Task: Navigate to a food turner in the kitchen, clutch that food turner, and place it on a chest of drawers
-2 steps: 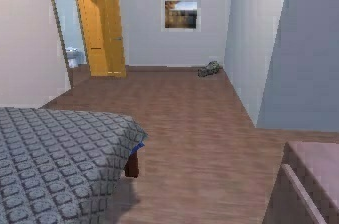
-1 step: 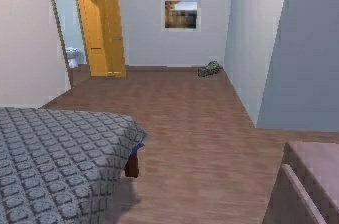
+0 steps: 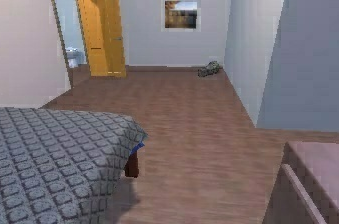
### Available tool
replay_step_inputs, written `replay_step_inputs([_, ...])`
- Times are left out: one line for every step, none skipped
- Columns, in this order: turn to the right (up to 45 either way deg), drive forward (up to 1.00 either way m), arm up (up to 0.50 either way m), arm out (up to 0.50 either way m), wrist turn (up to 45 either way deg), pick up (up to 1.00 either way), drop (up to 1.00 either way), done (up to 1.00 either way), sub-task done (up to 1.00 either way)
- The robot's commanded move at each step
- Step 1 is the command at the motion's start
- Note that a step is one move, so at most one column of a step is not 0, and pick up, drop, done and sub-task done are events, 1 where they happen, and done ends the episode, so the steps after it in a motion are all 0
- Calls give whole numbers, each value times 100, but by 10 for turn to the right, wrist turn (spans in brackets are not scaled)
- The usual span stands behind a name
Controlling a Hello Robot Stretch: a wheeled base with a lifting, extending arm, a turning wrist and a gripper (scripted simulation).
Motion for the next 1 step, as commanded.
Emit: replay_step_inputs([0,0,0,0,0,0,0,100,0])
